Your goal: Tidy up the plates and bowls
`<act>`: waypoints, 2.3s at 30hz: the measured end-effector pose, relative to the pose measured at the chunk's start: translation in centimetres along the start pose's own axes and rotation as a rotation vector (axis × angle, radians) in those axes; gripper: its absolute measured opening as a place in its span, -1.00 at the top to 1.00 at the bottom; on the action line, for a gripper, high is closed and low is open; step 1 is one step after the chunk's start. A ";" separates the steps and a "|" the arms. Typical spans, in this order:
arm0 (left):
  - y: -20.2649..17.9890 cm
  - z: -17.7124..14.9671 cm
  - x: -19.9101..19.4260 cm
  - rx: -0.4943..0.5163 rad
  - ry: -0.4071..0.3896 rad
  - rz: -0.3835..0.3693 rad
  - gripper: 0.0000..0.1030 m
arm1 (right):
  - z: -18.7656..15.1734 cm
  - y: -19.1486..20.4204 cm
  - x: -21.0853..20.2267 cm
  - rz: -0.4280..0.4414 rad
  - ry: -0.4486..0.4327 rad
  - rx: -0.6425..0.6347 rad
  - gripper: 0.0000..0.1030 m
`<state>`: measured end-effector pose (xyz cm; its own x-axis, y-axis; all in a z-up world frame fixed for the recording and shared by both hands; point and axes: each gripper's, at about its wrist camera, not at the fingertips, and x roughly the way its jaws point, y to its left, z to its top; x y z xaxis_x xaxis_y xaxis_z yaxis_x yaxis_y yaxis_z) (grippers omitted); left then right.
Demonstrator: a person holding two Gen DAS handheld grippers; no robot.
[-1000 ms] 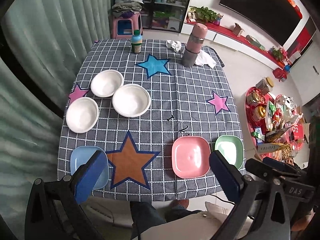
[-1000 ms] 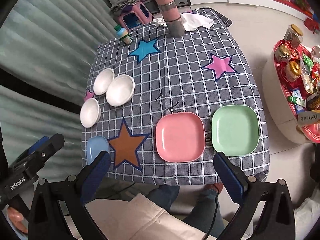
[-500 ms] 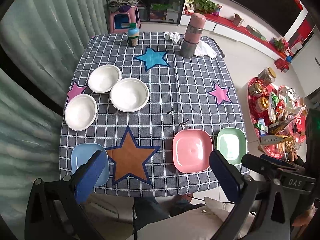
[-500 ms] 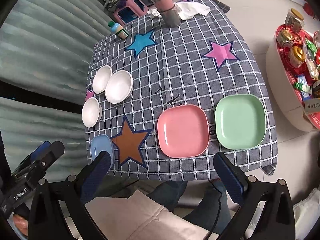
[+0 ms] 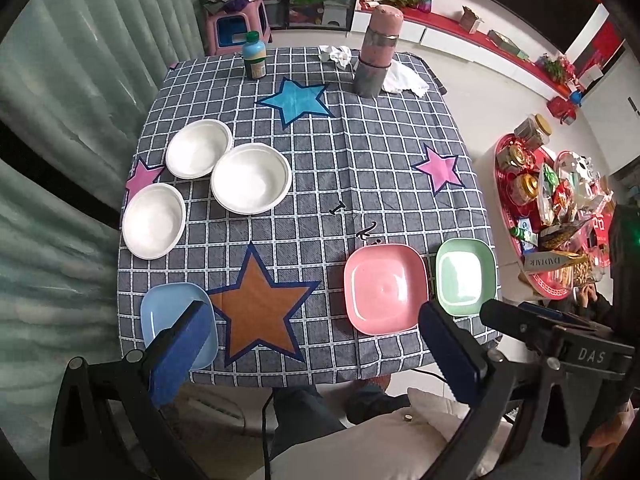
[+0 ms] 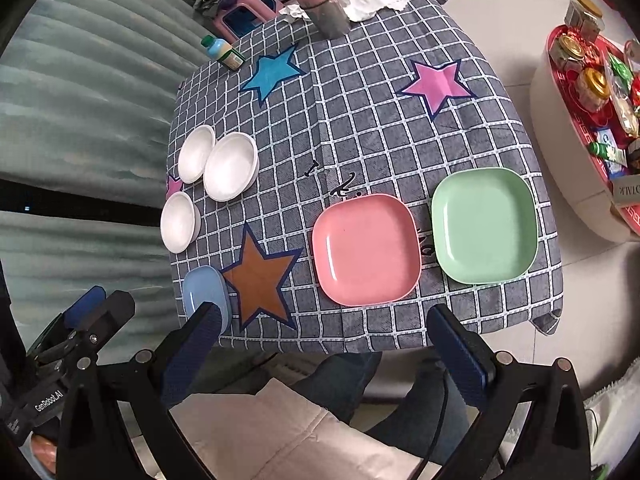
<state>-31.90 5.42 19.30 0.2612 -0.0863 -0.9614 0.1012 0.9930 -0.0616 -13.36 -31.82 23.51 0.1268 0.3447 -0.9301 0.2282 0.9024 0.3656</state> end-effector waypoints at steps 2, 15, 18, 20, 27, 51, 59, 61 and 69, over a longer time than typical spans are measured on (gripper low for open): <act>-0.1 0.1 0.1 0.004 0.004 -0.003 -1.00 | 0.0 -0.1 0.0 -0.001 0.004 0.006 -1.00; 0.4 0.5 1.0 0.014 0.035 -0.046 -1.00 | 0.1 -0.2 0.3 -0.043 0.019 0.039 -1.00; 0.8 0.9 1.3 0.012 0.036 -0.068 -1.00 | 0.3 0.1 0.2 -0.063 0.019 0.043 -1.00; 1.1 1.2 1.6 0.017 0.044 -0.081 -1.00 | 0.3 0.3 0.3 -0.081 0.017 0.050 -1.00; 3.1 1.8 4.6 0.079 0.119 -0.105 -1.00 | -0.6 0.2 2.2 -0.123 0.039 0.145 -1.00; -4.5 -0.2 25.2 0.247 0.257 -0.020 -1.00 | -4.0 -6.3 9.7 -0.390 0.135 0.254 -1.00; -3.2 -1.0 27.9 0.234 0.285 0.072 -1.00 | -1.9 -6.8 12.1 -0.340 0.145 0.188 -1.00; -2.0 -0.9 27.8 0.206 0.298 0.059 -1.00 | -1.3 -6.1 13.4 -0.312 0.147 0.152 -1.00; 1.8 0.2 26.7 0.226 0.302 0.102 -1.00 | 0.4 -3.8 19.5 -0.249 0.176 0.075 -1.00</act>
<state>-24.59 4.88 -6.41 -0.0104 0.0729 -0.9973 0.3070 0.9494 0.0662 -11.40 -28.65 4.02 -0.1090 0.1611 -0.9809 0.3028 0.9453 0.1216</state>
